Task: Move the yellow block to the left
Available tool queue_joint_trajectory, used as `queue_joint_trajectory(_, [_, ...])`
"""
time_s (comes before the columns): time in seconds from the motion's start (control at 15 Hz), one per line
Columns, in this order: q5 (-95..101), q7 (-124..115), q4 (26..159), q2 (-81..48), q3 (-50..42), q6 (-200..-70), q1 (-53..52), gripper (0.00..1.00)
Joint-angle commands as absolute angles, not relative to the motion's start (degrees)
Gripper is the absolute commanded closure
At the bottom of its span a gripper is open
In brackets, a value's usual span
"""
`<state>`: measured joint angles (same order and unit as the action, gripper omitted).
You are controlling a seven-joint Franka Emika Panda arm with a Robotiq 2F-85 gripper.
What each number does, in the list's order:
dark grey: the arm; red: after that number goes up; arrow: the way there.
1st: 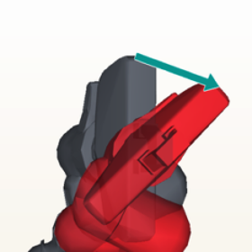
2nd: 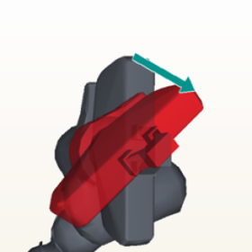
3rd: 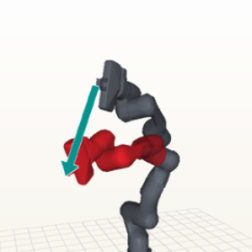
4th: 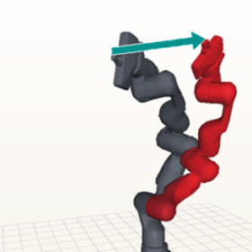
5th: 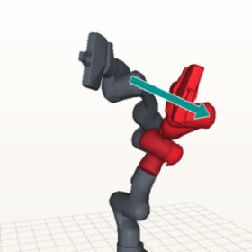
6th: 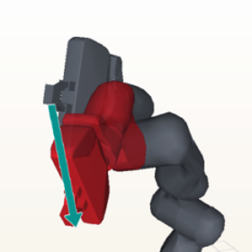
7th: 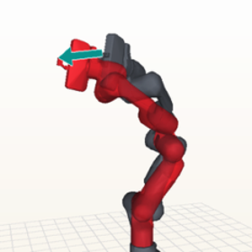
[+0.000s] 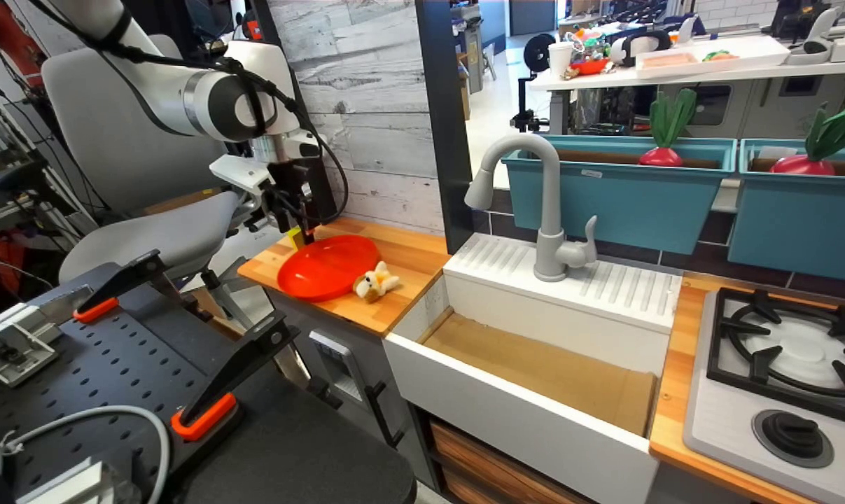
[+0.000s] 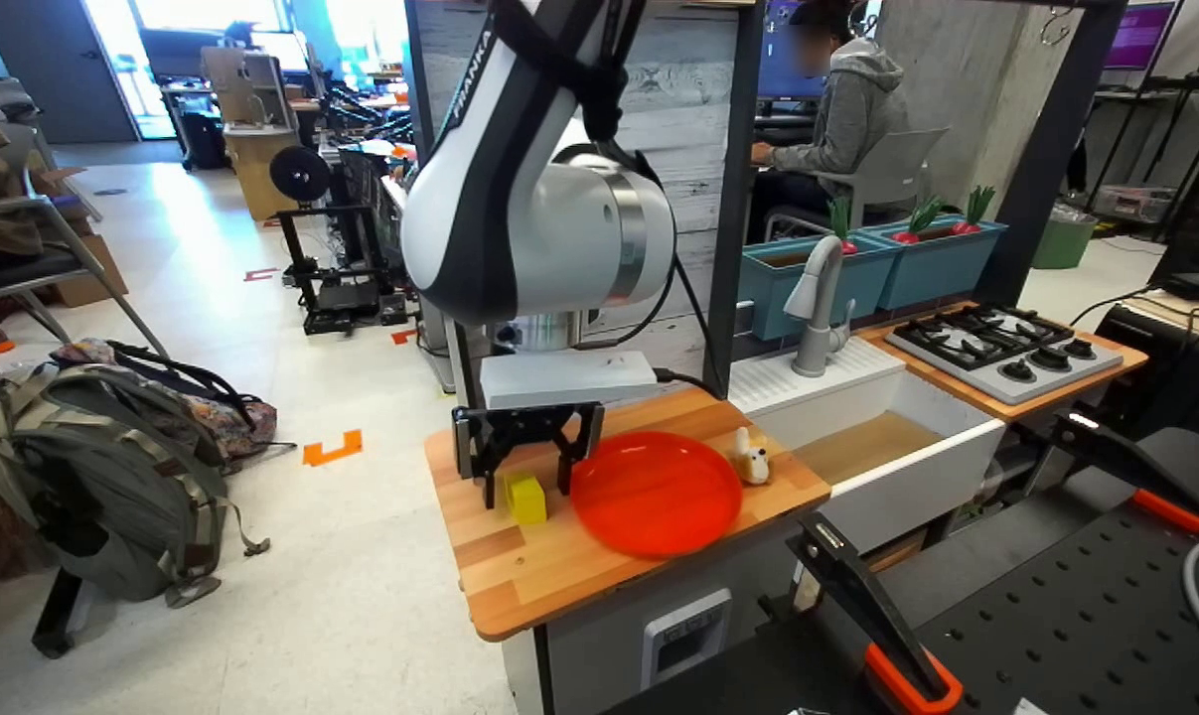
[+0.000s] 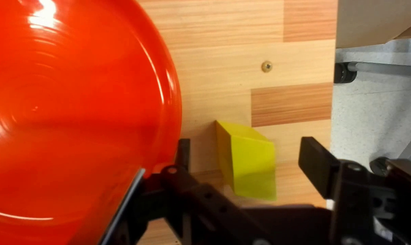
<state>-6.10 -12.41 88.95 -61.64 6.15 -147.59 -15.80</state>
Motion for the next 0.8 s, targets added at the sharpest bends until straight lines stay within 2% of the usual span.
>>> queue_joint_trajectory(0.0, [-5.44,-11.90,89.14,-60.99,6.33,-147.10,-16.23,0.00])
queue_joint_trajectory(0.33, [-5.04,-10.39,99.52,-54.08,7.01,-151.58,-16.25,0.00])
queue_joint_trajectory(0.4, [-5.85,-11.39,92.17,-59.43,7.00,-149.18,-16.01,0.00])
queue_joint_trajectory(0.73, [-5.72,-10.86,97.43,-55.64,7.16,-150.40,-15.99,0.00])
